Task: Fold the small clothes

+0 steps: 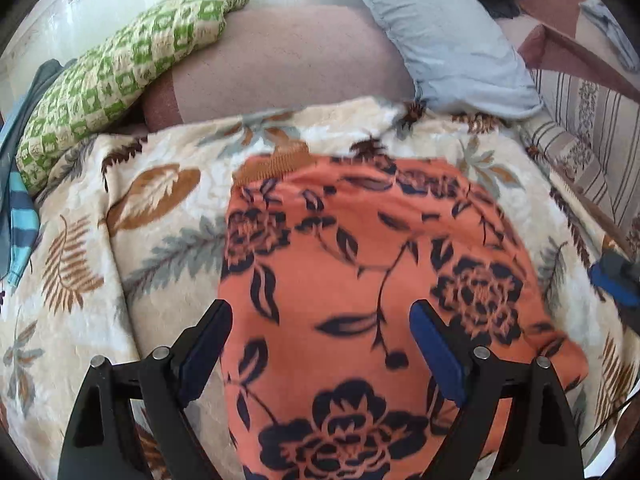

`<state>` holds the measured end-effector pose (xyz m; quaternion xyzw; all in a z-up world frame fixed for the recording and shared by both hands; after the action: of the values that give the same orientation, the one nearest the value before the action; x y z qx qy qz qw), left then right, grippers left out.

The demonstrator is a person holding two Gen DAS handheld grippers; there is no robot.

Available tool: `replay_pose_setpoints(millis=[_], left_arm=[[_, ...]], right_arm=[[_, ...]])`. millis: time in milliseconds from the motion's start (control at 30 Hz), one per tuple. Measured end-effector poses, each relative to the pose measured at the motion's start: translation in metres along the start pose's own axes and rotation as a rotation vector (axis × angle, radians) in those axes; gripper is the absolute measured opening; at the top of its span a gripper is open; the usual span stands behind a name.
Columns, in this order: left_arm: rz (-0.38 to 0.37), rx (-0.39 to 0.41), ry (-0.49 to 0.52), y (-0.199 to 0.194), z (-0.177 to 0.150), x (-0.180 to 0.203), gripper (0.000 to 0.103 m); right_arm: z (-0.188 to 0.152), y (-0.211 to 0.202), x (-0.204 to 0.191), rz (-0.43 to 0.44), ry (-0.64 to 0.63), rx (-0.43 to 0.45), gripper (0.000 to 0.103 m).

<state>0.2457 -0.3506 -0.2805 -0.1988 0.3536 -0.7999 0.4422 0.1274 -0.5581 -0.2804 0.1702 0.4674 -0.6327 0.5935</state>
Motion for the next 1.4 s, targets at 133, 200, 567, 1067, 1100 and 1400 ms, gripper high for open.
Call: replay_pose_setpoints(millis=[133, 200, 567, 1067, 1100, 1400], left_arm=[[0.073, -0.019, 0.007, 0.016, -0.020, -0.005, 0.101], [0.071, -0.057, -0.043, 0.016, -0.016, -0.008, 0.101], [-0.010, -0.053, 0.009, -0.011, -0.021, 0.021, 0.100], [-0.011, 0.074, -0.085, -0.055, -0.025, -0.037, 0.103], [0.019, 0.106, -0.099, -0.061, -0.023, -0.050, 0.103], [0.094, 0.102, -0.107, -0.036, -0.048, -0.105, 0.103]], right_arm=[[0.000, -0.008, 0.007, 0.009, 0.017, -0.007, 0.024], [-0.001, -0.010, 0.008, 0.011, 0.019, -0.012, 0.024], [-0.006, 0.002, -0.008, 0.032, -0.029, -0.022, 0.024], [-0.044, 0.063, -0.061, 0.008, -0.138, -0.079, 0.024], [-0.049, 0.067, -0.066, 0.001, -0.154, -0.084, 0.024], [-0.101, 0.109, -0.049, -0.204, -0.270, -0.248, 0.023]])
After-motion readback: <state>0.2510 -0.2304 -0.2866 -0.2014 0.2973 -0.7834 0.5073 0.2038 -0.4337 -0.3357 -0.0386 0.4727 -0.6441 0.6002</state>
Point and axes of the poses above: each gripper's, at about its wrist camera, not at the fingertips, and y roughly the way its jaws point, x to its right, z to its top, the point moved 8 cm from there along y, roughly the way its jaws point, and after that the axes turned 8 degrees about x, right-handed, at the moved point
